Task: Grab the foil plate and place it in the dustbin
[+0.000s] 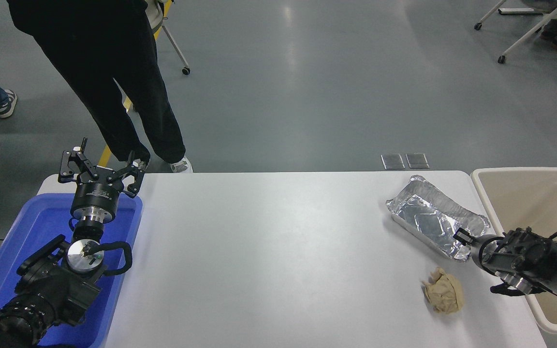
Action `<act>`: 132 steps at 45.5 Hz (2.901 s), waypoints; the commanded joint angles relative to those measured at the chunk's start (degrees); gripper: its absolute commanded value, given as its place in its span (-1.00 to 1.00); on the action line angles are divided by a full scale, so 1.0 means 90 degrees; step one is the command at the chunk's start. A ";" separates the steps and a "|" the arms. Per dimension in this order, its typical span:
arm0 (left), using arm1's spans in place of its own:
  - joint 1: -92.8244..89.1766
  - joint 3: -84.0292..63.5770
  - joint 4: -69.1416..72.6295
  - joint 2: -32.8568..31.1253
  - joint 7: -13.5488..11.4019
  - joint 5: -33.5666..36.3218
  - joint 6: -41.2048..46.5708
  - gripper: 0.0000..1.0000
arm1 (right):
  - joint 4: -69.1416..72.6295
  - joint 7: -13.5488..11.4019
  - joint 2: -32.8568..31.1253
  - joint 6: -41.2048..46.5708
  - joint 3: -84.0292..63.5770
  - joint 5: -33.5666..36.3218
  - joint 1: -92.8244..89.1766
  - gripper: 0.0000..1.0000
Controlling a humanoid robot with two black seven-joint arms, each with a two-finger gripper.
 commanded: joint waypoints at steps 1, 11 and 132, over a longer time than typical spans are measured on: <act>0.0000 0.0000 -0.0002 0.0000 0.0000 0.0000 -0.0003 0.98 | 0.0122 0.0037 0.0011 0.0071 0.0062 -0.0035 0.0127 -1.00; 0.0000 0.0000 -0.0002 0.0000 0.0000 0.0000 -0.0003 0.98 | 0.0960 0.0047 -0.0682 0.0256 0.0336 -0.0220 0.0848 -1.00; 0.0000 0.0000 -0.0002 0.0000 0.0000 0.0000 -0.0003 0.98 | -0.1566 -0.1047 -0.3077 0.0326 0.3469 -0.0056 -0.0213 -1.00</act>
